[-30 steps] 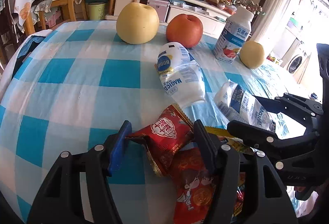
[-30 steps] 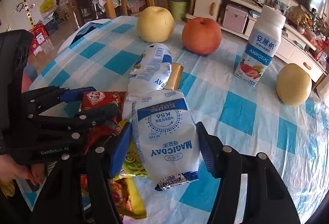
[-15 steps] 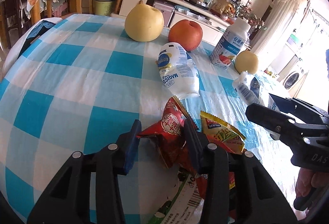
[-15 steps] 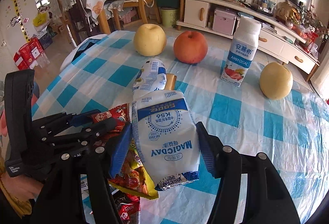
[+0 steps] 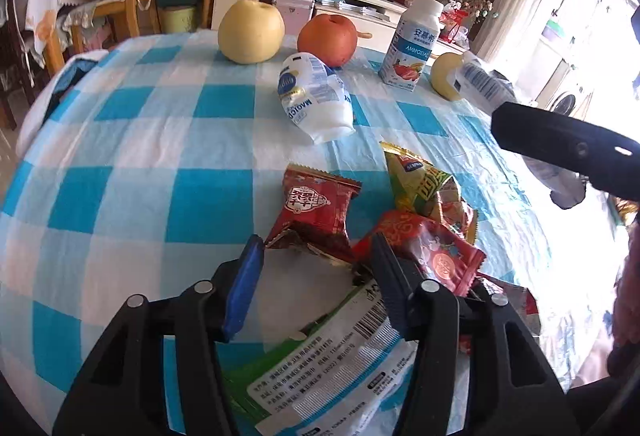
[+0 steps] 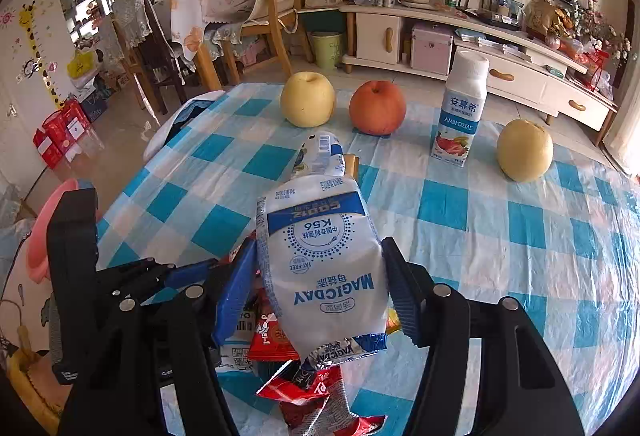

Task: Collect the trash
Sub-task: 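Carry the red packets and the MAGICDAY pouch over the pink bucket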

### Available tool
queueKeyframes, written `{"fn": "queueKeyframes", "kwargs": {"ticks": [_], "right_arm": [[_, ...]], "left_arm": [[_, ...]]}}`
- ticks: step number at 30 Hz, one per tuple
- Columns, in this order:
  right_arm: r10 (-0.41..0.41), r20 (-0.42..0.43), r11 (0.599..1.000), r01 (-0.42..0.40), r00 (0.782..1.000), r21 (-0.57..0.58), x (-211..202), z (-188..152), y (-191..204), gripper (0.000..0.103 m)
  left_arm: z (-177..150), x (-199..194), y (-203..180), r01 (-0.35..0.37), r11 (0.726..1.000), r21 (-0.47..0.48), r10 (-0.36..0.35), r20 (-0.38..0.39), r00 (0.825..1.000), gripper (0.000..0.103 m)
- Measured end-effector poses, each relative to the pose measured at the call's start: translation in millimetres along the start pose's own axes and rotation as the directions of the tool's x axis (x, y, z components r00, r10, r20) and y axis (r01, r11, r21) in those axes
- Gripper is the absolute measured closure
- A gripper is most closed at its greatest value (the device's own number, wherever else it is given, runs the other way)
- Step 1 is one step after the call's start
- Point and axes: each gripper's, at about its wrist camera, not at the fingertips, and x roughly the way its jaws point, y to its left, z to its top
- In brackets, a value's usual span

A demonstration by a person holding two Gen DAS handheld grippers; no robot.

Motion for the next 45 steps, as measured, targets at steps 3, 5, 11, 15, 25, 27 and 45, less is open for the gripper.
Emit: {"fn": "queueKeyframes", "kwargs": {"ticks": [3,5,11,15,25,27,45], "right_arm": [[0.002,-0.002,1.0,-0.002,1.0,0.018,-0.9,-0.7,-1.9,0.04],[-0.001,-0.005,1.0,0.001,1.0,0.025,0.5,-0.2,-2.6,0.04],[0.001,-0.007,1.0,-0.001,1.0,0.028,2.7,0.4,-1.6,0.04],[0.003,-0.003,1.0,-0.003,1.0,0.031,3.4,1.1,-1.5,0.04],[0.032,0.0,0.999,-0.032,0.999,-0.005,2.8,0.7,19.9,0.04],[0.036,-0.003,0.999,-0.036,0.999,-0.017,2.9,-0.8,26.5,0.04],[0.172,0.057,0.98,-0.166,0.983,-0.108,-16.7,-10.9,109.6,0.04]], "left_arm": [[6.4,5.1,-0.7,-0.037,0.999,0.027,0.037,0.004,0.999,0.042],[10.1,13.0,-1.3,-0.044,0.999,0.032,0.044,-0.014,0.999,0.042],[17.1,23.6,5.0,-0.06,0.998,0.015,0.06,-0.019,0.998,0.047],[14.6,20.9,5.6,-0.063,0.998,0.013,0.063,-0.02,0.998,0.062],[-0.5,-12.0,35.0,-0.02,0.995,-0.101,0.02,-0.003,1.0,0.071],[-4.1,-25.8,42.7,-0.018,0.992,-0.128,0.022,0.028,0.999,0.071],[-28.9,-144.3,145.7,-0.131,0.857,-0.499,0.288,0.251,0.924,0.071]]}}
